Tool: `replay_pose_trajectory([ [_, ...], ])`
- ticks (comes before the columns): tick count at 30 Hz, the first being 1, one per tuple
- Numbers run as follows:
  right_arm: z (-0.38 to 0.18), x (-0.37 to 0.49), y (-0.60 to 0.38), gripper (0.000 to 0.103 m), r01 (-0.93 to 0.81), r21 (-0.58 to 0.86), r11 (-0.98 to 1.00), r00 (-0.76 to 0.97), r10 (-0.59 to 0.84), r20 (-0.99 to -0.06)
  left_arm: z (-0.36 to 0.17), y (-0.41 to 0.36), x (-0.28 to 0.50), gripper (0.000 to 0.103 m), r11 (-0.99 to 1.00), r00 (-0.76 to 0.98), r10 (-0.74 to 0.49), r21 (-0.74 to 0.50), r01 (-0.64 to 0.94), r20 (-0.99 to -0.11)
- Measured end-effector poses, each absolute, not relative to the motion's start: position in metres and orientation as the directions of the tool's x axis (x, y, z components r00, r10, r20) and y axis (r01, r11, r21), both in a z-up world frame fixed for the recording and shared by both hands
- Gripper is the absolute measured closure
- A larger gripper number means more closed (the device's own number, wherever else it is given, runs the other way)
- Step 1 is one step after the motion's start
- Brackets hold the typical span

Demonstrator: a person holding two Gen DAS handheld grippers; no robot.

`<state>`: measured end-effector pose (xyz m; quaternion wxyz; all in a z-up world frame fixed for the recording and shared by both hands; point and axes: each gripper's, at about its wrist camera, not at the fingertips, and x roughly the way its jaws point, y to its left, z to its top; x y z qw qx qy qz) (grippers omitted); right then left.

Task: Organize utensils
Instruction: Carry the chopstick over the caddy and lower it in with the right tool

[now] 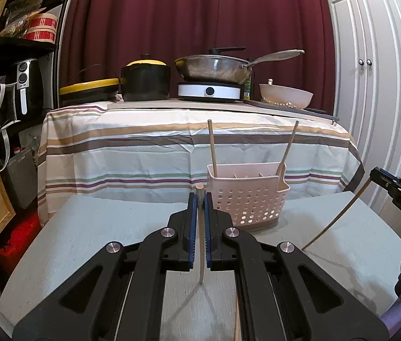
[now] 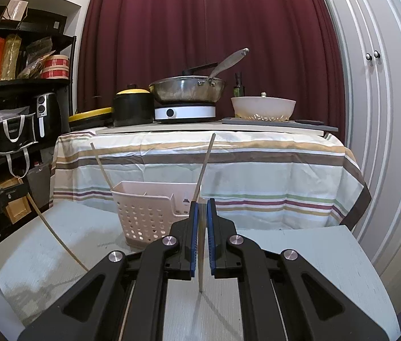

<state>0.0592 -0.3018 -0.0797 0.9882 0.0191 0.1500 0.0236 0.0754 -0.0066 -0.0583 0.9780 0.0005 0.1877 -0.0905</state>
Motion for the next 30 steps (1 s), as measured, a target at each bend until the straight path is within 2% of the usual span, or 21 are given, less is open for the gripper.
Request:
replay_pose_trajectory([
  [16,-0.057,0.081,-0.304,0.096,-0.072,0.071,0.995,0.963,0.088,-0.256,-0.039,-0.011,0.095,0.098,0.976,0.914,-0.219,-0.06,0.211,-0.342],
  [30,-0.007,0.098,-0.3,0.096,-0.134,0.059,0.989,0.98,0.141,-0.138,0.011,-0.028,0.106,0.098,0.961,0.927,-0.274,-0.042,0.273,-0.255],
])
